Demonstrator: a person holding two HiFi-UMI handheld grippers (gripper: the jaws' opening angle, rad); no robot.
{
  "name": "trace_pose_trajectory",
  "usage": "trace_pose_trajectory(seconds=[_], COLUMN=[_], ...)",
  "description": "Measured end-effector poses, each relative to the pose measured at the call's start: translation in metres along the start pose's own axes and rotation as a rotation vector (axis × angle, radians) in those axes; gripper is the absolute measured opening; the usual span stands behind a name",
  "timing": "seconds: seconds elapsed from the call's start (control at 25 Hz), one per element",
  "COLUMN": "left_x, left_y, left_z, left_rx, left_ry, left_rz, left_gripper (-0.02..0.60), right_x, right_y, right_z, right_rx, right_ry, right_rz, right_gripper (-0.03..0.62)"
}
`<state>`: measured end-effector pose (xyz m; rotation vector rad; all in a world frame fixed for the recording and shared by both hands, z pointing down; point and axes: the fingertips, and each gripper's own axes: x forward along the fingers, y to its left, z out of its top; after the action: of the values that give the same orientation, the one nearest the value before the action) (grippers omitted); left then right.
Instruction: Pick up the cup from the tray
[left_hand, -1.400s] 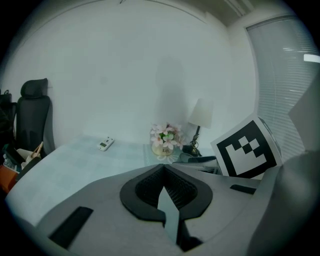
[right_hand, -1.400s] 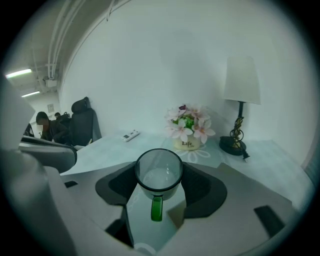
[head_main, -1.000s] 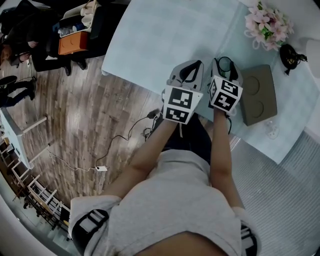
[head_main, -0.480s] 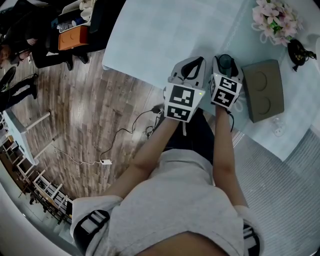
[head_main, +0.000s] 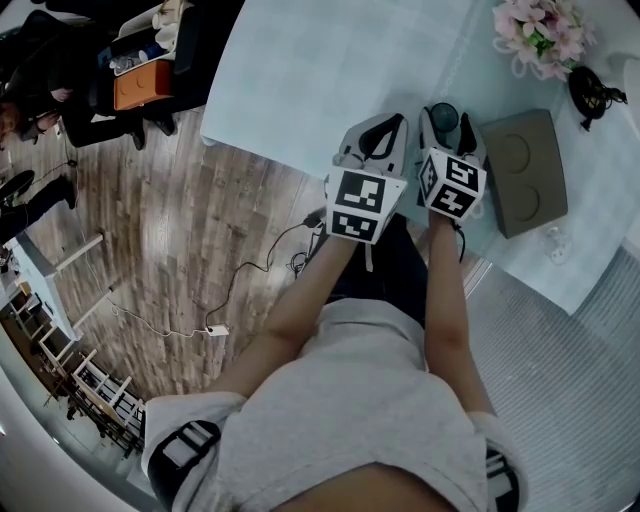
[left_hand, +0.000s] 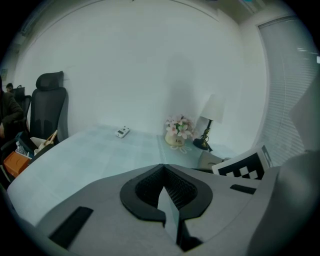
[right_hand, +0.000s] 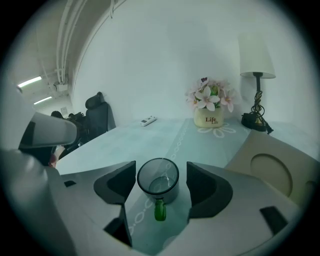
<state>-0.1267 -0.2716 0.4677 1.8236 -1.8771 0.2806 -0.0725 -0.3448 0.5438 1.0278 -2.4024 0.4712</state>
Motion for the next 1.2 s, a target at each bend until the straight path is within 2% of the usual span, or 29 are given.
trace_pose_trajectory(seconds=[0.24,0.28,0.36,0.44,0.88,1.2], left_x=[-0.004,-0.004,-0.006,-0.006,-0.007,-0.008], left_y=[-0.003,-0.005,-0.011,-0.019,-0.064,-0.079], left_z=[0.011,0.013,0.017,0.022,0.047,0.060], left_rx=[0.013,0.017,0.030,0.046,0.125,0.156], left_ry=[-0.028,-0.032,-0.040,-0.050,-0.100,-0.124], left_rz=[-0.011,-0.017,-0.032,-0.052,-0.159,-0.181], left_gripper=[0.005,0.005,0.005,0.005,0.005,0.005], right_x=[-0.049,-0.059,-0.079,-0.096,-0.141,-0.158], right_y=[-0.006,-0.006,-0.008,-0.010,-0.027,-0.029], right_z=[0.050,0.058,0.073,0.085,0.095,0.096], right_rx=[0.042,0.051,0.064,0.066,0.105,0.101], right_ry=[-0.154,-0.187,-0.248,-0.291,-0.334,-0.337], right_rz=[-0.058,-0.070,-0.100,-0.114,-0.184,-0.204], right_gripper=[0.272,0.235,0.056,0.022,0.008,0.008])
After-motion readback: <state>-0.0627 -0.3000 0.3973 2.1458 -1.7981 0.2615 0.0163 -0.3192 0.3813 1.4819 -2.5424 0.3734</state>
